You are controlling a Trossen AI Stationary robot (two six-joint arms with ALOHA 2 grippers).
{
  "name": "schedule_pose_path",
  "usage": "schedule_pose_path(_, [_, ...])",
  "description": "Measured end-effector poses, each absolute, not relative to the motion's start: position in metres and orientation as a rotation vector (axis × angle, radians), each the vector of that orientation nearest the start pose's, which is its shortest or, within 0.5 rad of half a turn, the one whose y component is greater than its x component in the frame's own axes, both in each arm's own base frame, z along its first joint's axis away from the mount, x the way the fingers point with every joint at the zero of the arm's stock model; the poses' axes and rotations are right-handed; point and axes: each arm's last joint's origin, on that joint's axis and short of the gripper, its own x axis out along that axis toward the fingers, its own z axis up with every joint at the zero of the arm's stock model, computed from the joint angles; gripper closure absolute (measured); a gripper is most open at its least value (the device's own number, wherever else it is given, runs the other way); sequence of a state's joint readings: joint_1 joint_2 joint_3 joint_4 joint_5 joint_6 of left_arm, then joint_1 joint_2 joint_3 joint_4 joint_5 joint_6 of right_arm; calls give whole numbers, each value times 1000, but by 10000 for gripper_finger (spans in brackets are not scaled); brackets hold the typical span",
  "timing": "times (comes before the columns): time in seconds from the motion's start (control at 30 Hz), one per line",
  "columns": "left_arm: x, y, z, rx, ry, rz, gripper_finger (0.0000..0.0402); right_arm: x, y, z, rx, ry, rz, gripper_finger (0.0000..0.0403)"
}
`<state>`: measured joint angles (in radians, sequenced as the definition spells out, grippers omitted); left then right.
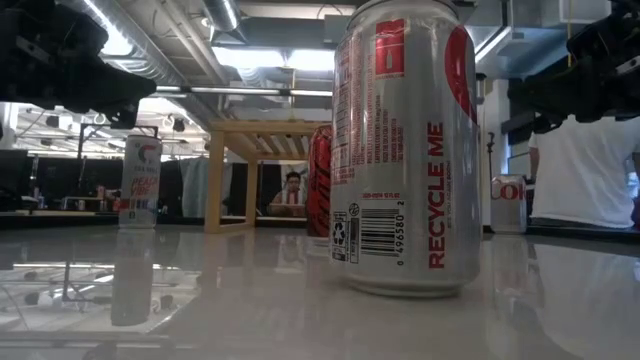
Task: Place canned beverage on shelf
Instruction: Put the top red and black soda can on the shelf
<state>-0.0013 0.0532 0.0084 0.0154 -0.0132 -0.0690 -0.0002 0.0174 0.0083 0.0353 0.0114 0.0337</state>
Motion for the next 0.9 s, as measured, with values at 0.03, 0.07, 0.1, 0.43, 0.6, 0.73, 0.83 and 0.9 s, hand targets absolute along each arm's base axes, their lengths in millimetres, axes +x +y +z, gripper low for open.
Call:
schedule_pose_path(0.03, [100, 1, 164, -68, 28, 40, 401, 98, 0, 170, 73, -47, -10, 400])
schedule_pose_path(0.07, [100, 2, 164, -67, 27, 62, 401, 98, 0, 174, 131, -82, -2, 400])
schedule_pose_path(0.1, [100, 2, 164, -60, 24, 77, 401, 98, 0, 178, 196, -125, 12, 400])
schedule_pose_path(0.43, [100, 6, 166, 21, 2, 199, 401, 92, -6, 207, 497, -405, -103, 400])
schedule_pose_path(0.6, [100, 6, 170, 16, -37, 224, 401, 100, -8, 231, 502, -348, -206, 400])
schedule_pose_path(0.73, [99, 6, 177, -67, -116, 189, 401, 122, -9, 263, 475, -283, -252, 400])
schedule_pose_path(0.83, [99, 5, 178, -80, -126, 186, 401, 149, -9, 291, 441, -233, -265, 400])
schedule_pose_path(0.9, [99, 5, 181, -90, -155, 183, 401, 172, -8, 309, 405, -199, -261, 400])
